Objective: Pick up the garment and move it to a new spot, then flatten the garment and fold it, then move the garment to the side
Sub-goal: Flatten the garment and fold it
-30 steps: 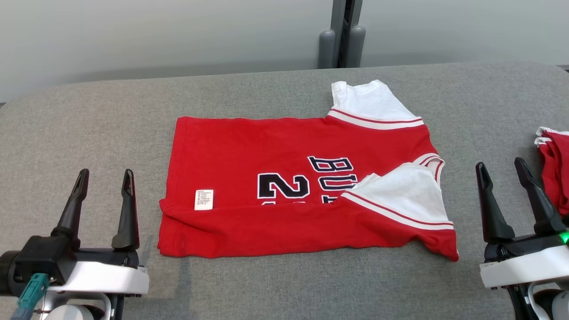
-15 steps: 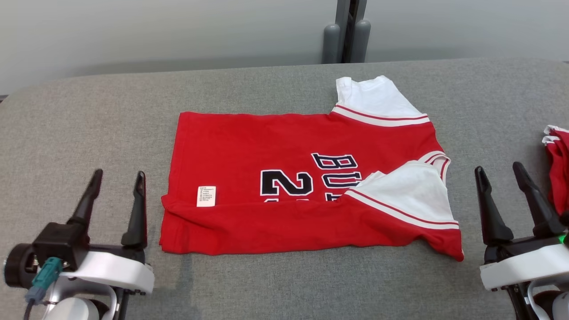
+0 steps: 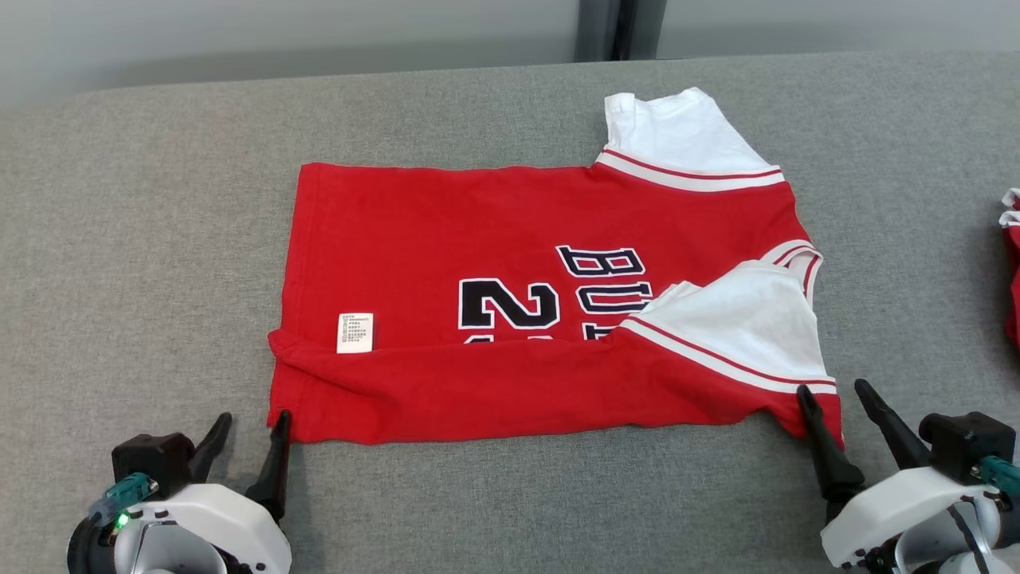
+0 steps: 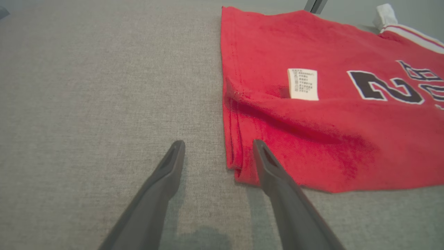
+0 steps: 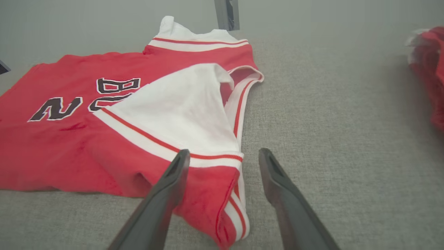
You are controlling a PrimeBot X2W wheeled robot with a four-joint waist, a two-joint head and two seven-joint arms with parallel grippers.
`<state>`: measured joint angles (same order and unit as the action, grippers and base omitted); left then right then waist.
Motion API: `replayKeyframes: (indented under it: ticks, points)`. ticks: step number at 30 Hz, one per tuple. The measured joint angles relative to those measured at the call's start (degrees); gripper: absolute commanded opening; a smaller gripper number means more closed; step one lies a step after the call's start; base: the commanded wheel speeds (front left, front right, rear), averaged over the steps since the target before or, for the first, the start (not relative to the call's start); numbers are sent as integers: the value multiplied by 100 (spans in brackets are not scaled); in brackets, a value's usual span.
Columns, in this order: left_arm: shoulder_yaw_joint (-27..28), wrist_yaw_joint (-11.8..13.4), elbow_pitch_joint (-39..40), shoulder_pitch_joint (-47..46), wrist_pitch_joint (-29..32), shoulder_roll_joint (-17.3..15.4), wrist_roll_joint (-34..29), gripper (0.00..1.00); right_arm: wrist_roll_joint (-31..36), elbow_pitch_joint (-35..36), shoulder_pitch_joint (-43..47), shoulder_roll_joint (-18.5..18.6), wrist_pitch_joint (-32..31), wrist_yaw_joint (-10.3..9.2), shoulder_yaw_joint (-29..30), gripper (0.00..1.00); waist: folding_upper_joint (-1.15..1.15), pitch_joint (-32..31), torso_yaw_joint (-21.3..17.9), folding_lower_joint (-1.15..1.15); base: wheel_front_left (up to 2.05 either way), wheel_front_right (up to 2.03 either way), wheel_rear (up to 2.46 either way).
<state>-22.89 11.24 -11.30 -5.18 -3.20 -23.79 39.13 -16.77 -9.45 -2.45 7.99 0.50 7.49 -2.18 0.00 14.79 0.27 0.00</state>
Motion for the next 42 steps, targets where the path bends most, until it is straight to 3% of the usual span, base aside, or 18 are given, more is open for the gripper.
replayKeyframes:
  ticks: [6, 7, 8, 9, 10, 20, 27, 34, 35, 36, 42]
  points:
    - [-47, -250, -523, -227, 176, 120, 241, 100, -198, -511, -298, 13, -14, 0, -271, 100, 0, 147, -54, 0, 0, 0, 0]
    - [-41, -286, -570, -262, 187, 131, 264, 95, -242, -583, -343, 14, -7, 0, -294, 82, 0, 159, -61, 0, 0, 0, 0]
    - [-37, -318, -612, -295, 189, 136, 287, 71, -314, -644, -386, 16, -5, -1, -345, 48, 0, 170, -65, 0, 0, 0, 0]
    - [-43, -354, -652, -331, 212, 136, 305, 10, -353, -672, -419, 22, 13, -1, -388, 22, 0, 177, -66, 0, 0, 0, 0]
    - [-38, -381, -679, -353, 226, 137, 347, 0, -415, -712, -454, 21, 23, 0, -423, 0, 0, 180, -66, 0, 0, 0, 0]
    - [8, -450, -322, -216, 387, -7, 487, 0, -704, -457, -487, 171, 93, 1, -397, 0, 0, 103, -33, 0, 0, 0, 0]
    - [65, -48, 1048, 548, 975, -426, 651, 0, -677, 602, 340, 187, -637, 1, -23, 0, 0, 6, 57, 0, 0, 0, 0]
    - [66, 220, 1534, 1051, 1210, -433, 839, 0, -628, 1162, 926, -60, -1106, 1, 144, 0, 0, 6, 70, 0, 0, 0, 0]
    - [41, 232, 1515, 1085, 1217, -403, 851, 0, -638, 1177, 944, -60, -1145, 0, 130, 22, 0, 3, 57, 0, 0, 0, 0]
    - [32, 241, 1497, 1085, 1209, -378, 869, 100, -643, 1150, 941, -54, -1158, 1, 121, 100, 0, 2, 54, 0, 0, 0, 0]
    - [323, 346, 1539, 933, 463, -172, 721, 100, -515, 1188, 742, -23, -713, 0, 450, 100, 0, -9, 89, 0, 0, 0, 0]
